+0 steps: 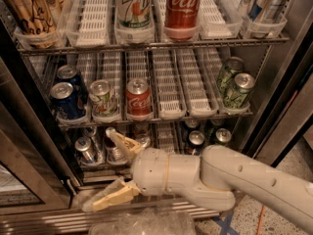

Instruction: Pick pepsi can from middle shelf of fridge

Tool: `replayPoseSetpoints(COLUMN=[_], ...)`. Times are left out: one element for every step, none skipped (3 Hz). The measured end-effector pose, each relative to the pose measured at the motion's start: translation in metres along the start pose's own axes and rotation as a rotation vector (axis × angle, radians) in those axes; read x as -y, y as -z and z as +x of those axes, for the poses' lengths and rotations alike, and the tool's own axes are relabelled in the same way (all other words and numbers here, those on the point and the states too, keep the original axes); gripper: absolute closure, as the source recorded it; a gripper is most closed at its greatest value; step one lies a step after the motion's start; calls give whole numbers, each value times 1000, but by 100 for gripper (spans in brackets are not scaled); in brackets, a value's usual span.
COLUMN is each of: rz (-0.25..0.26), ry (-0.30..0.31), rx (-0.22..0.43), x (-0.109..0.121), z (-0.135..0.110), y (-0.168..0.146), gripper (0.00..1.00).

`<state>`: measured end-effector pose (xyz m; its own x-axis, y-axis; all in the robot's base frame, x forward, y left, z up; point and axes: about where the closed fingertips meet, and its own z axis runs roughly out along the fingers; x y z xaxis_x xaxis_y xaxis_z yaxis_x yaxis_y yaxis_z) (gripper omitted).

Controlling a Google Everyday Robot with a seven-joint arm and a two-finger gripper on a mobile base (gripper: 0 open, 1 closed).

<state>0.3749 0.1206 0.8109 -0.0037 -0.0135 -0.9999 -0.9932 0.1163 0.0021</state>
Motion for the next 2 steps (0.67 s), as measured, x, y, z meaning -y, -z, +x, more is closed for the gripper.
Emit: replayPoseSetpoints(rz=[99,131], ry=[-67,-89], rx=[58,65], x=[2,6], z=[4,-6], y=[-20,-36], gripper=[0,0])
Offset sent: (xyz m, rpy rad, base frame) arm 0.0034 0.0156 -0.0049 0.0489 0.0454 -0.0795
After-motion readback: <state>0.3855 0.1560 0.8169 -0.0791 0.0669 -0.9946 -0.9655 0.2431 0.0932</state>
